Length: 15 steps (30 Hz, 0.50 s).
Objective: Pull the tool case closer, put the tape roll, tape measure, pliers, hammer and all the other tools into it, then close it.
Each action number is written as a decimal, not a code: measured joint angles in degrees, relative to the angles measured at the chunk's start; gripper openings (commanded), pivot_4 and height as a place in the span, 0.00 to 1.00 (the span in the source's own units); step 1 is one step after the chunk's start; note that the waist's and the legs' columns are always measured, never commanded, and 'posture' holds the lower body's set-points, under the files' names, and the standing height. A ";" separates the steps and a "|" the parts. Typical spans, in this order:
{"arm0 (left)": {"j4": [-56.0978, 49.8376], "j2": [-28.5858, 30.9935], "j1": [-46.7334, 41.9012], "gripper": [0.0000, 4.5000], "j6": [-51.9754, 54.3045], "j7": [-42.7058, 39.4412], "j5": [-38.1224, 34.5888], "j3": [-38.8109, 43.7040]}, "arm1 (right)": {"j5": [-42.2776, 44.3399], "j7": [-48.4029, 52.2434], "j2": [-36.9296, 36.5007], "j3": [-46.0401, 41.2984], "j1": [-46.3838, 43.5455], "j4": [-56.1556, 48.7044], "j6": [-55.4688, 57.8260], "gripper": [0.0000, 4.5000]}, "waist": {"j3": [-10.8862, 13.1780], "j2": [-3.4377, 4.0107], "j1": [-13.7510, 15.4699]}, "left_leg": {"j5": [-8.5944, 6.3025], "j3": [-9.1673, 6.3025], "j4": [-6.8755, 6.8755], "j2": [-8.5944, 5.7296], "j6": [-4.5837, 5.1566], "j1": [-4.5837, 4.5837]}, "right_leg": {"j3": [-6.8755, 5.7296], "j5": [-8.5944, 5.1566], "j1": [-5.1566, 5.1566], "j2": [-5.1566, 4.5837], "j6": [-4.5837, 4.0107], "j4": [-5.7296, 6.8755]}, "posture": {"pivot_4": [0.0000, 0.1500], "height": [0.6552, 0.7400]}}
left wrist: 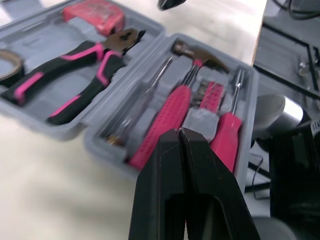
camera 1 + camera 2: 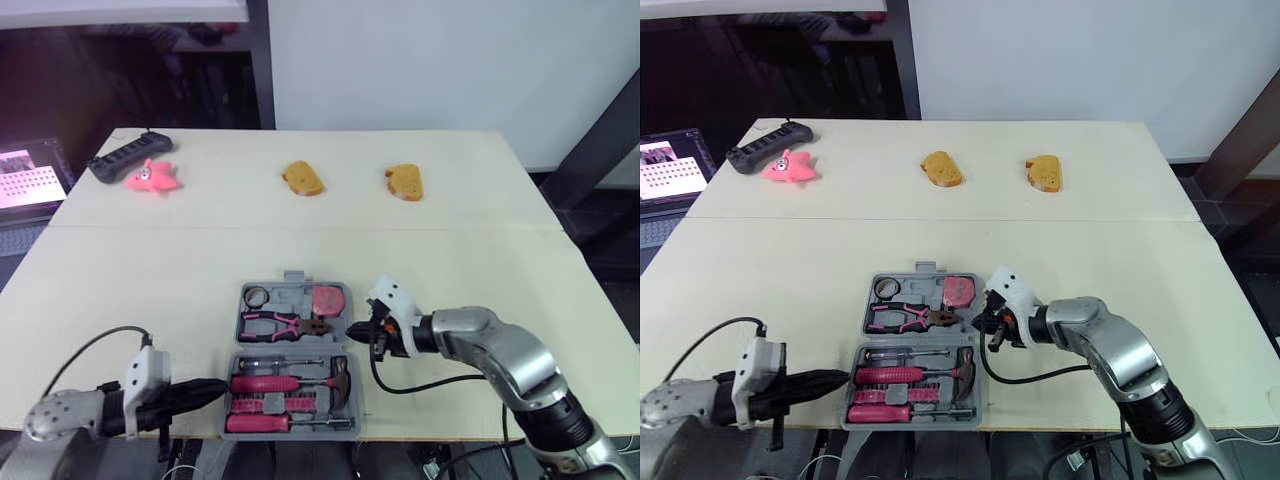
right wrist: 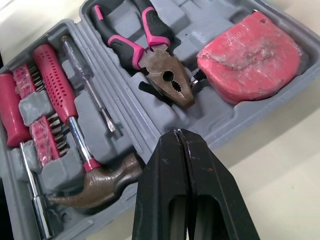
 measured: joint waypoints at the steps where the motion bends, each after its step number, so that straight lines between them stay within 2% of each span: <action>1: 0.02 -0.55 -0.04 0.00 -0.17 0.32 0.36 -0.39 | 0.17 -0.60 0.29 -0.59 -0.29 0.30 0.53 0.12 | 0.00 0.00 -0.04 | 0.00 0.00 0.00 0.00 0.00 0.01 | 0.00 0.01 0.00 0.00 -0.01 0.01 | 1.00 1.00; 2: 0.04 -0.99 -0.19 0.00 -0.44 0.71 0.61 -1.27 | 0.27 -1.27 0.57 -1.22 -0.66 0.66 0.96 0.19 | 0.00 0.00 -0.07 | 0.00 0.00 -0.01 0.00 0.00 0.02 | 0.00 0.01 0.00 0.00 -0.01 0.01 | 1.00 1.00; 9: 6.14 -3.43 -2.45 0.00 -5.10 1.77 5.67 -7.05 | 3.52 -2.69 1.57 -5.84 -3.57 3.65 5.60 0.95 | 0.00 0.02 -0.33 | 0.00 0.00 -0.05 0.00 0.00 0.02 | 0.00 0.11 -0.02 0.03 0.19 0.01 | 1.00 1.00; 10: 7.30 -3.66 -2.94 0.00 -5.60 2.13 6.26 -7.53 | 4.02 -2.82 1.61 -6.22 -4.07 4.47 6.39 0.99 | 0.00 0.02 -0.34 | 0.00 -0.01 -0.06 0.00 0.00 0.02 | 0.00 0.11 -0.02 0.03 0.20 0.01 | 1.00 1.00; 15: 10.96 -4.07 -5.71 0.00 -8.16 2.37 7.23 -9.14 | 6.02 -5.14 5.69 -8.57 -7.25 9.47 12.39 0.99 | -0.01 0.06 -0.46 | 0.00 -0.01 -0.06 0.01 0.01 0.07 | 0.00 0.13 -0.02 0.05 0.20 0.05 | 1.00 1.00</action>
